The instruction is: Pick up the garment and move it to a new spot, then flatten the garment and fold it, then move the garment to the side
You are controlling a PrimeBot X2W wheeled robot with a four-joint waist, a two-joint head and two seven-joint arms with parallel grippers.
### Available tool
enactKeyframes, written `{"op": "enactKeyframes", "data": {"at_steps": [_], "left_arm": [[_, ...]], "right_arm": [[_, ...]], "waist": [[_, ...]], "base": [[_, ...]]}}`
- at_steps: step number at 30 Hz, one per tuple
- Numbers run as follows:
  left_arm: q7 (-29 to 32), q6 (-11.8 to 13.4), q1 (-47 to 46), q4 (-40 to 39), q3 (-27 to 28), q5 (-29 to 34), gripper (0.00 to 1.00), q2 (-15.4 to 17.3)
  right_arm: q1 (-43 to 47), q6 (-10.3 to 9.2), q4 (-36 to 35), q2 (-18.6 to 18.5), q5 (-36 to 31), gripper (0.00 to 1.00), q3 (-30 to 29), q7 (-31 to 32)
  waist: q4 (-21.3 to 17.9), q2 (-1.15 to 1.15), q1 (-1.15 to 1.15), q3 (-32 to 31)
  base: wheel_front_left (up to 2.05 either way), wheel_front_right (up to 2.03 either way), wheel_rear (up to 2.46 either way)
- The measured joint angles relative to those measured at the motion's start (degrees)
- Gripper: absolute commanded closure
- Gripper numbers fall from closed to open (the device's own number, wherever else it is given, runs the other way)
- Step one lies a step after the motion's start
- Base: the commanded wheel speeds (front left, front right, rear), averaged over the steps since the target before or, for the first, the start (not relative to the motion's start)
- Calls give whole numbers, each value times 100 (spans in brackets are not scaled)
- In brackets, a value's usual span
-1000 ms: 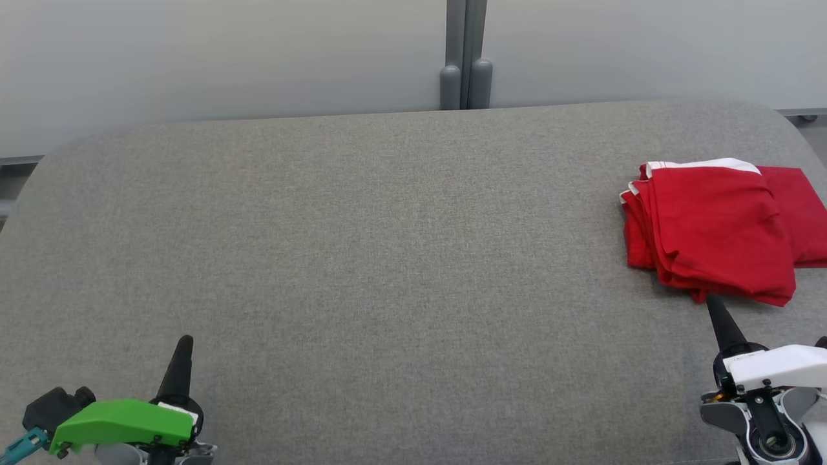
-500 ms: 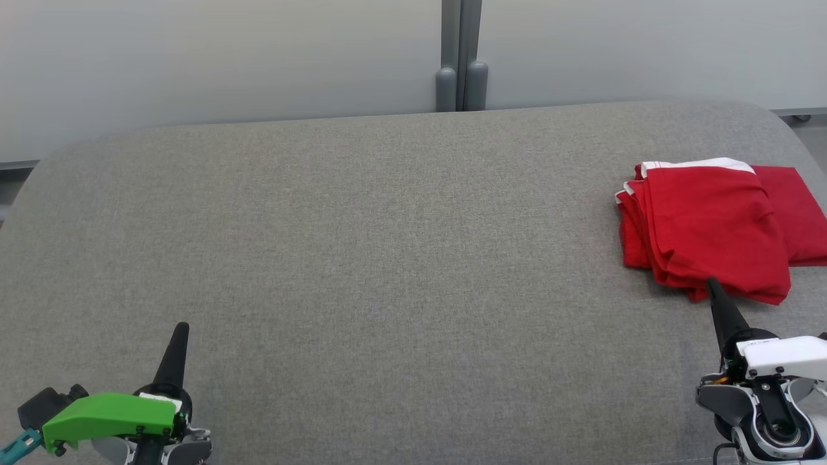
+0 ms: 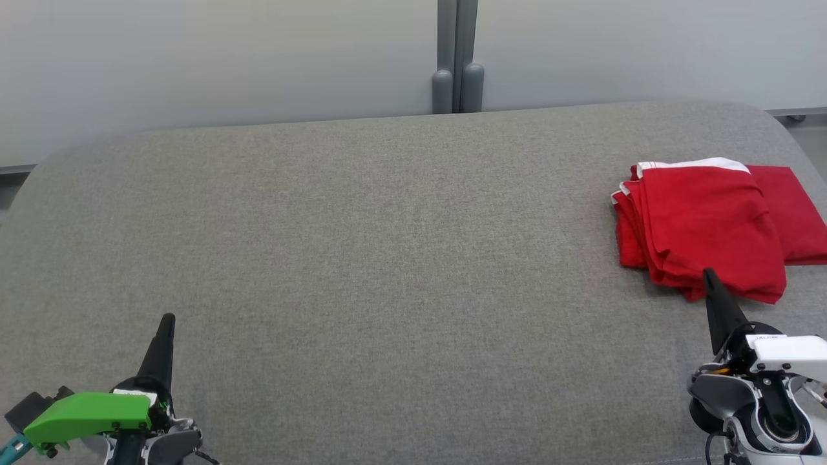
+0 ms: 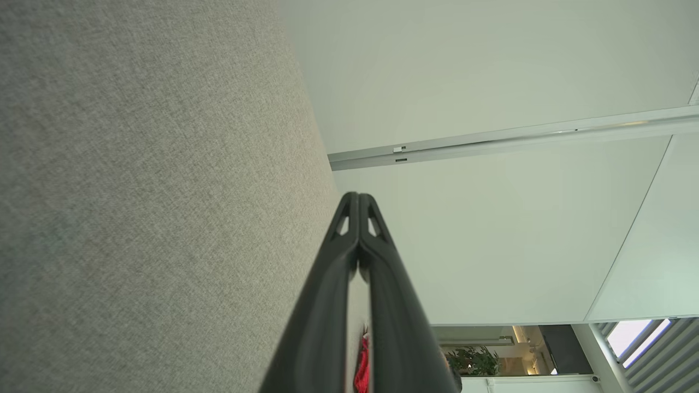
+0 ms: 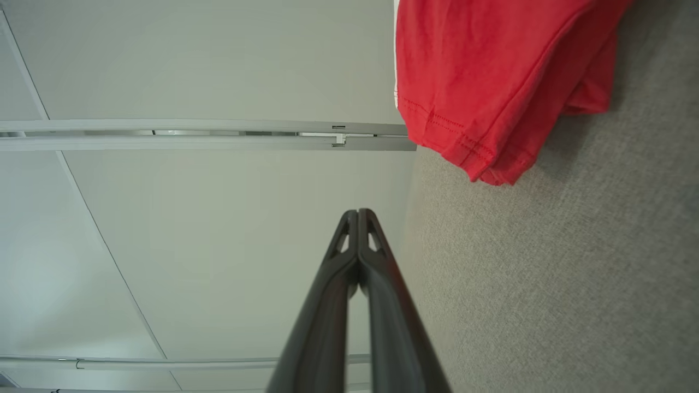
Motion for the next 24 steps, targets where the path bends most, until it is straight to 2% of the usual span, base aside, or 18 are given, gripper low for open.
{"op": "enactKeyframes", "data": {"at_steps": [6,24], "left_arm": [[104,-73,-18,23,107,-338,100,-107],[104,-104,-85,37,148,-345,100,-109]], "right_arm": [[-90,91,25,66,339,100,-127,85],[-98,91,46,97,360,100,-141,123]], "waist": [[-17,0,0,-11],[-17,0,0,-11]], "base": [[0,0,0],[0,0,0]]}}
